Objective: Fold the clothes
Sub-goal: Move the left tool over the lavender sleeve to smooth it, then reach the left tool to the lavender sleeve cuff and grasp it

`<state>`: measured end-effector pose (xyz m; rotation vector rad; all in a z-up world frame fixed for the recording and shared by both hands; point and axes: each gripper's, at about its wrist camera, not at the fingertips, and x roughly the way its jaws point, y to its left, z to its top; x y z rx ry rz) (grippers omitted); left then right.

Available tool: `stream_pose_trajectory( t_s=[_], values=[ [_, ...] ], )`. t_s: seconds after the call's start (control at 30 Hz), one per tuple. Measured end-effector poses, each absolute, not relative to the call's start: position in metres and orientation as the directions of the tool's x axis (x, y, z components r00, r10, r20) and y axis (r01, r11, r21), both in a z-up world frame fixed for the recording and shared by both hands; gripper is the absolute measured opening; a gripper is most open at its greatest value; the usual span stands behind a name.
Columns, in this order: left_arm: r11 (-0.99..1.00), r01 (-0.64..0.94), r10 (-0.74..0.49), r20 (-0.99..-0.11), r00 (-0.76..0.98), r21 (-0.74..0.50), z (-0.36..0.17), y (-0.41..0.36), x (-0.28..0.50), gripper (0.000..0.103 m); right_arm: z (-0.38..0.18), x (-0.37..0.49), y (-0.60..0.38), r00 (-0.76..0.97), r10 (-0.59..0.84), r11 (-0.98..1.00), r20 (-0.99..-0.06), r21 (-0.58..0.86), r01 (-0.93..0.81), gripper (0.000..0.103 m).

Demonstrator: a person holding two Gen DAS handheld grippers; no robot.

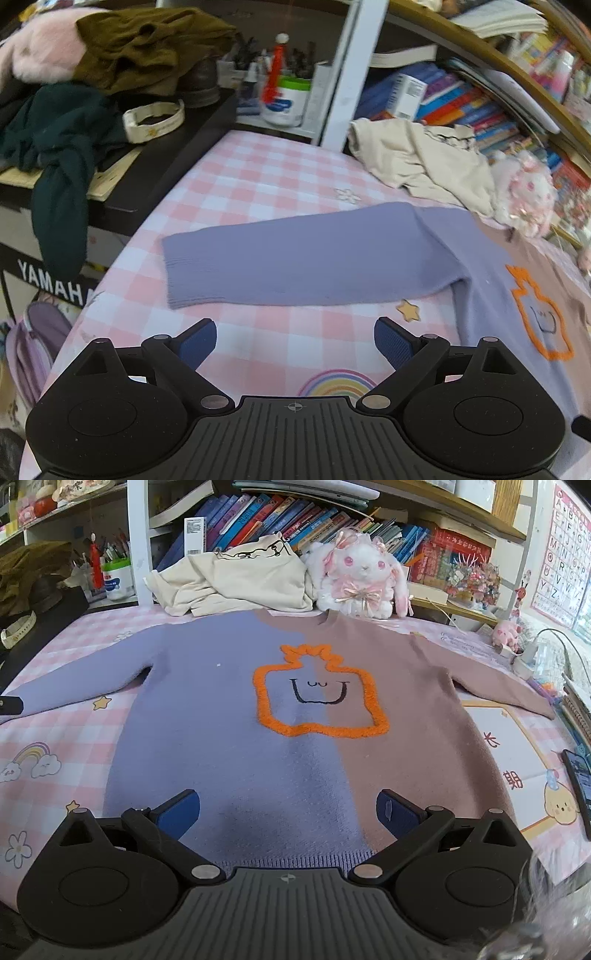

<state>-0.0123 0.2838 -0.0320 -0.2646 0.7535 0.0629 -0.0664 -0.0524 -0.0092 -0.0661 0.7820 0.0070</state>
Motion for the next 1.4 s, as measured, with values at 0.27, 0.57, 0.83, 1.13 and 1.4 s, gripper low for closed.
stream_pose_trajectory(
  t_s=[0.27,0.57,0.83,1.13,1.4],
  values=[
    [0.952,-0.194,-0.028,-0.698,0.715,-0.236,-0.038,0.294,-0.009,0.094,-0.01,-0.065,-0.053,0.703,-0.025,0.998,-0.711,-0.057,-0.022,0.103],
    [0.935,-0.236,-0.02,-0.705,0.709,-0.264,-0.042,0.303,-0.009,0.094,-0.01,-0.064,-0.051,0.702,-0.018,0.997,-0.712,-0.062,-0.037,0.103],
    [0.889,-0.303,-0.006,-0.671,0.742,-0.344,-0.044,0.313,-0.017,0.092,-0.01,-0.065,-0.056,0.705,-0.021,0.999,-0.709,-0.05,-0.02,0.103],
    [0.787,-0.39,-0.008,-0.64,0.769,-0.479,-0.055,0.339,-0.022,0.078,-0.011,-0.068,-0.057,0.697,-0.027,0.998,-0.717,-0.064,-0.026,0.103],
    [0.72,-0.428,0.023,-0.597,0.802,-0.547,-0.062,0.355,-0.01,0.064,-0.011,-0.072,-0.062,0.692,-0.045,0.997,-0.72,-0.08,-0.019,0.103]
  ],
)
